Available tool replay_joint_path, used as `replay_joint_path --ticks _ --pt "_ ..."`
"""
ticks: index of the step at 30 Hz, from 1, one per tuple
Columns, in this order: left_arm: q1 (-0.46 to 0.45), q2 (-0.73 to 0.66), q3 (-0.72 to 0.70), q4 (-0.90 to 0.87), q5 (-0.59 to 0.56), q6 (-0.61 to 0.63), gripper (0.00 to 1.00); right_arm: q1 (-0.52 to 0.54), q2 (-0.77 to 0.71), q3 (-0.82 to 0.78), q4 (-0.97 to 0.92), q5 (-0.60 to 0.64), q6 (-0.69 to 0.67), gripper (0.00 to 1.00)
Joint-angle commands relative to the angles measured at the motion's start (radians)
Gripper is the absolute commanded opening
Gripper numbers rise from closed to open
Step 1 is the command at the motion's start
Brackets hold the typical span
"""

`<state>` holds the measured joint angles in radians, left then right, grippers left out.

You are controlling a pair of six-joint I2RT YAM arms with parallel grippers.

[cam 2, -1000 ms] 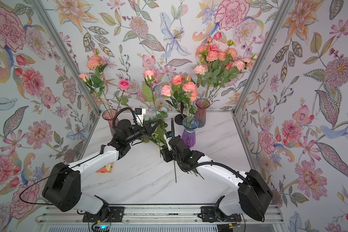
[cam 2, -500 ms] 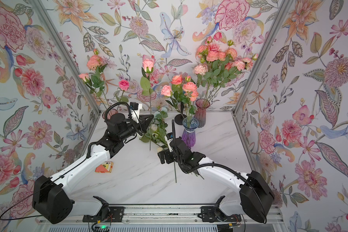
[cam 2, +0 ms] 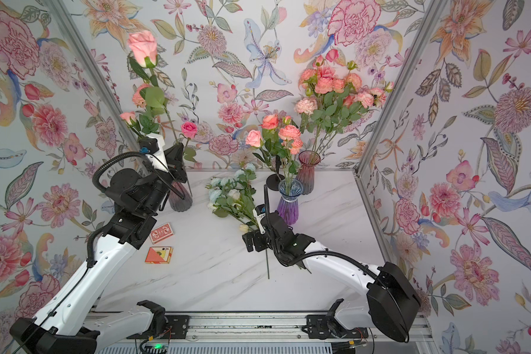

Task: Place the pink flowers into the vase
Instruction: Place the flower in the vase.

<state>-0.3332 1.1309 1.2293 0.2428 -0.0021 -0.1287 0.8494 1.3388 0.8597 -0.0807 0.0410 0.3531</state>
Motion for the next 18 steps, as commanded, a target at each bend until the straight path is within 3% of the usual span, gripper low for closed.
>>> replay_joint_path --ticks 1,7,18 --pt "0.088 -0.018 0.012 0.102 -0.1 0.032 0.0 -0.007 -0.017 -0.011 0.021 -0.011 -0.005 0.99" --pt "0.256 0.016 -0.036 0.229 -0.104 -0.045 0.0 -0.013 -0.019 -0.031 0.059 -0.013 -0.011 0.99" --pt "0.374 0.208 -0.048 0.423 -0.039 -0.141 0.0 -0.023 -0.023 -0.037 0.141 -0.12 -0.078 0.99"
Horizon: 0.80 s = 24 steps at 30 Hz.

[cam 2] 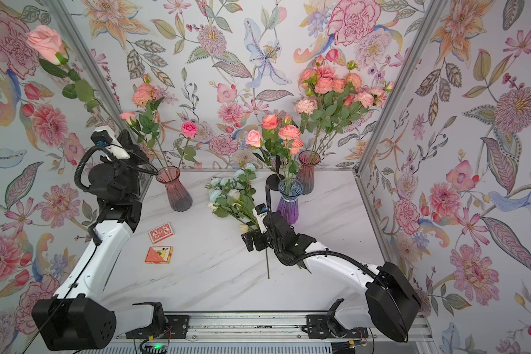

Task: Place the pink flowers into the vase
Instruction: Place the flower in the vase.

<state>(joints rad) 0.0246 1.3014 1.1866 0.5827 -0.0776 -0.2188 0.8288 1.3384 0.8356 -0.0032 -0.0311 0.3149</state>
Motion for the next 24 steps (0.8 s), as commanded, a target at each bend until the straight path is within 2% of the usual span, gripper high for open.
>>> replay_joint_path --ticks 1,6,10,16,24 --pt "0.017 0.057 -0.003 0.091 0.038 -0.053 0.0 -0.003 -0.037 -0.014 0.07 -0.057 -0.048 0.99" --pt "0.016 0.132 -0.011 0.136 0.041 -0.069 0.0 0.0 -0.116 0.012 0.05 -0.103 -0.115 0.99" --pt "0.017 0.182 -0.012 0.155 0.05 -0.079 0.0 -0.018 -0.16 0.116 -0.045 -0.144 -0.181 0.99" --pt "0.017 0.22 -0.035 0.18 0.054 -0.097 0.0 -0.081 -0.067 0.352 -0.234 -0.186 -0.21 0.99" --pt "0.017 0.246 -0.091 0.194 0.068 -0.106 0.0 -0.1 0.019 0.466 -0.266 -0.254 -0.207 1.0"
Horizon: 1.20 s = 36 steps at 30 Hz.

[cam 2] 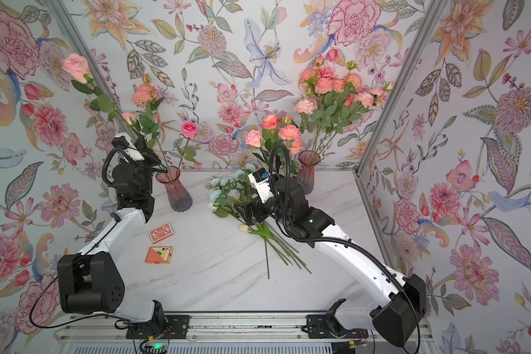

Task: Place the pink flowers into the vase
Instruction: Place the flower in the vase.

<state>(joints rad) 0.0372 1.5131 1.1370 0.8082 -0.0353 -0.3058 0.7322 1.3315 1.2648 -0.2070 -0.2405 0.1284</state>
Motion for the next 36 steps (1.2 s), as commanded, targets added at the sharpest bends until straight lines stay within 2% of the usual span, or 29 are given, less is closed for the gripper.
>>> replay_joint_path --ticks 1,8,12,25,36 --pt "0.004 0.038 -0.048 -0.03 0.029 -0.019 0.0 -0.004 0.033 0.051 -0.065 -0.053 -0.021 0.99" --pt "0.004 0.042 -0.08 -0.015 0.024 -0.023 0.0 -0.009 0.051 0.103 -0.073 -0.08 -0.027 0.99" --pt "0.004 0.09 -0.085 -0.021 0.027 -0.025 0.0 -0.014 0.059 0.12 -0.071 -0.082 -0.027 1.0" --pt "0.004 0.083 -0.114 -0.011 0.036 -0.024 0.0 -0.008 0.079 0.097 -0.044 -0.086 -0.008 0.99" --pt "0.003 0.082 -0.123 -0.007 0.063 -0.02 0.0 0.059 0.187 0.101 -0.012 -0.074 -0.006 0.99"
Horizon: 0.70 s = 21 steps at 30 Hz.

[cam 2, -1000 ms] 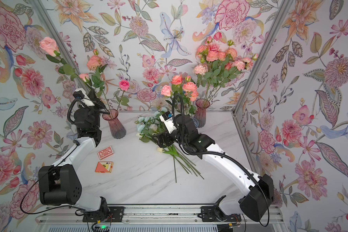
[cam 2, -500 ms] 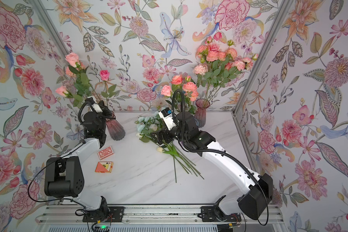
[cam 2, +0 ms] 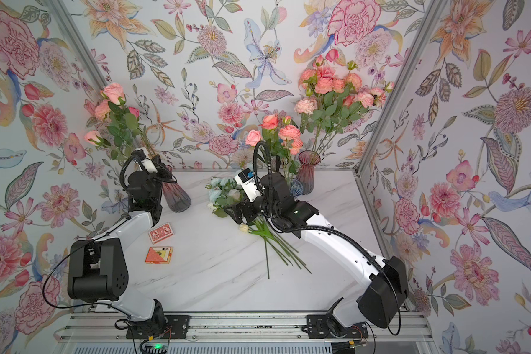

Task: Place the pink flowers into the vase
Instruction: Place the flower in the vase.

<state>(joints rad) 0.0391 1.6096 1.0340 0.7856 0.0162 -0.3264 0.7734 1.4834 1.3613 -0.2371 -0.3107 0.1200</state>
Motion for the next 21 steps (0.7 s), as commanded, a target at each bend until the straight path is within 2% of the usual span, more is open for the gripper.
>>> replay_joint_path --ticks 1,21 --pt "0.001 -0.017 -0.026 0.019 0.013 -0.002 0.0 0.02 0.044 0.008 0.019 -0.005 0.003 0.99" --pt "-0.014 -0.037 -0.076 0.026 0.008 -0.005 0.0 0.035 0.06 -0.004 0.043 -0.007 0.009 1.0"
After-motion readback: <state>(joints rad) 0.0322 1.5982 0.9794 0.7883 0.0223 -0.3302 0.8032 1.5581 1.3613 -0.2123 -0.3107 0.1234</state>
